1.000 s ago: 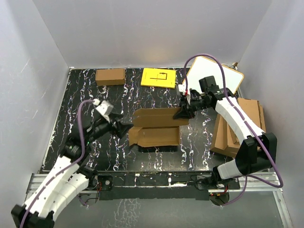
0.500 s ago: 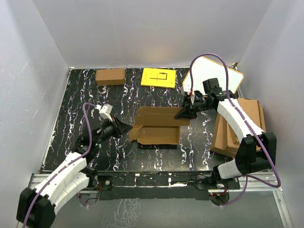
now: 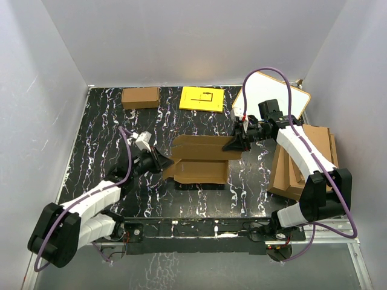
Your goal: Fold the paper box
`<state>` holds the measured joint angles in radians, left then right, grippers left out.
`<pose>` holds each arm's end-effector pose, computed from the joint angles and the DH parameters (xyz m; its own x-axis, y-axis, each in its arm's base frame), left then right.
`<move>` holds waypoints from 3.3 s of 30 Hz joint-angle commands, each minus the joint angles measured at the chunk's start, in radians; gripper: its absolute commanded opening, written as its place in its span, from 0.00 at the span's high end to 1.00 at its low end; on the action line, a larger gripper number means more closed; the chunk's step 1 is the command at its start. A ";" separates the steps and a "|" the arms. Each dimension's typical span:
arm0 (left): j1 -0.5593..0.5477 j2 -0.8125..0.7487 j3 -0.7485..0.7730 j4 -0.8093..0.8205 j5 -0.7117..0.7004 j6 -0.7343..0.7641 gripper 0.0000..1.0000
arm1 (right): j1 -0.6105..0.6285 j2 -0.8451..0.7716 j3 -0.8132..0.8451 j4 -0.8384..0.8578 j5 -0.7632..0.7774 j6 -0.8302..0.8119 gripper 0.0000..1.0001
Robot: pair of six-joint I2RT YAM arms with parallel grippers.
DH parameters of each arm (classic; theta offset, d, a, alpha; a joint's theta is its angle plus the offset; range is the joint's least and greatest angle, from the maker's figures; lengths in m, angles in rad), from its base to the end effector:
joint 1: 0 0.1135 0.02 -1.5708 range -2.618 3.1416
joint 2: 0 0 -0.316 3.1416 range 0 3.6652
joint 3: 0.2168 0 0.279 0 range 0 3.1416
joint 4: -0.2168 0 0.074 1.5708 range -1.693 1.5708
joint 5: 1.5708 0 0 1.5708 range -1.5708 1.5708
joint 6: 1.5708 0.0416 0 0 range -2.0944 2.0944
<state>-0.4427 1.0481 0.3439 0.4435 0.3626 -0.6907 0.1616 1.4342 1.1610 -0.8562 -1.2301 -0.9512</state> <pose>0.1905 -0.1067 0.2275 -0.6320 -0.3596 -0.6865 0.3991 0.6084 -0.6860 0.2830 0.0859 0.3314 -0.1509 -0.3002 -0.9419 -0.9885 0.0355 0.1471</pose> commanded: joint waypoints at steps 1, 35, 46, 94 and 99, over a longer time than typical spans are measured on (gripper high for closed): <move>-0.016 0.038 0.006 0.103 0.018 -0.003 0.92 | -0.005 -0.002 -0.012 0.052 -0.070 -0.014 0.92; -0.103 0.292 -0.060 0.541 -0.031 -0.234 0.90 | -0.004 -0.011 -0.126 0.273 -0.095 0.187 0.92; -0.103 0.292 -0.100 0.600 -0.085 -0.291 0.89 | -0.008 -0.011 -0.133 0.283 -0.097 0.196 0.92; -0.103 0.016 -0.067 0.114 -0.092 -0.114 0.85 | -0.022 -0.013 -0.153 0.322 -0.032 0.220 0.92; -0.102 -0.071 -0.037 -0.058 -0.121 -0.058 0.85 | -0.022 -0.014 -0.153 0.323 -0.035 0.217 0.92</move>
<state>-0.5407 1.0389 0.2527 0.5575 0.2691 -0.8181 0.1425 1.4353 1.0180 -0.5640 -1.2583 -0.7235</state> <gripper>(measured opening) 0.148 0.098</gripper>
